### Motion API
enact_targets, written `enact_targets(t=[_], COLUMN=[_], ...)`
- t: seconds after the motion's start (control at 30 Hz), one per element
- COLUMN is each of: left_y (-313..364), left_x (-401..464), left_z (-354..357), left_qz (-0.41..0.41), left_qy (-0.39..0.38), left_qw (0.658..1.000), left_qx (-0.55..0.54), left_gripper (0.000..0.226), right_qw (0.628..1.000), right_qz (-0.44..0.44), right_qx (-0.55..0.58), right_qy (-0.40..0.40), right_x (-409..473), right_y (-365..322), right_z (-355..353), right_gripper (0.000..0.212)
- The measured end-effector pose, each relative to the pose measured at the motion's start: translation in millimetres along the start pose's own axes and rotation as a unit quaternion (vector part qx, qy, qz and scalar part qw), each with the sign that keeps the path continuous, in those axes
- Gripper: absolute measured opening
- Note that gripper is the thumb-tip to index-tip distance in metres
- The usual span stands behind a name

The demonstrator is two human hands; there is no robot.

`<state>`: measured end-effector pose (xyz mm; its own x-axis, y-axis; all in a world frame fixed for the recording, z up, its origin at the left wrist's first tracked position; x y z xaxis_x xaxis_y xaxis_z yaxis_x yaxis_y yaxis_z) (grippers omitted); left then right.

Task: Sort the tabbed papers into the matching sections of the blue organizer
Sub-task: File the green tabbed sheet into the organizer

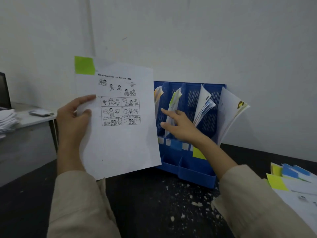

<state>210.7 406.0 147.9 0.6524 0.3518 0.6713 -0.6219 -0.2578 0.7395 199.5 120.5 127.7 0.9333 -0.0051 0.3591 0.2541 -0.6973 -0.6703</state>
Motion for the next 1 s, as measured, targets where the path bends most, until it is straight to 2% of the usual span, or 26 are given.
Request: enact_targets(t=[0.17,0.23,0.4,0.67,0.8,1.0], left_y=[14.7,30.9,73.5,138.2,158.1,165.8], left_x=[2.4,0.6,-8.3,21.4,32.7,33.9], left_z=[17.6,23.2,44.9,93.9,128.2,170.7], left_qz=[0.015,0.055,0.148,0.185,0.2,0.271], left_qy=[-0.023,-0.017,-0.035,-0.093,-0.08,-0.084], left_qw=[1.0,0.997,0.98,0.942,0.949,0.947], left_qx=[0.014,0.051,0.127,0.265,0.229,0.148], left_gripper=[0.05,0.049,0.047,0.051,0.052,0.054], right_qw=[1.0,1.0,1.0,0.999,0.999,0.998], right_qz=[0.004,0.007,0.012,0.025,0.036,0.039], right_qx=[-0.012,-0.003,0.006,0.025,0.038,0.049], right_qy=[0.0,0.0,-0.001,0.0,0.005,0.013], right_x=[-0.9,-3.2,-7.5,-8.9,-8.4,-8.6], right_y=[1.6,4.1,4.7,8.0,10.4,9.9], right_z=[5.2,6.3,1.8,-7.0,-7.5,-9.9], right_gripper=[0.068,0.068,0.067,0.067,0.067,0.067])
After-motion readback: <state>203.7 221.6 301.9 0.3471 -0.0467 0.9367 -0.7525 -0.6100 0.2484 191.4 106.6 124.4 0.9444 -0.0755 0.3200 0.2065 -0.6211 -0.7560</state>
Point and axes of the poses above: each hand's wrist, its own x-axis towards the middle knuckle, its own z-axis out of the palm, y = z × x, the point moved 7 cm from there along x, towards the middle knuckle, and after that the axes turned 3 degrees about y, right-handed, at the moved point
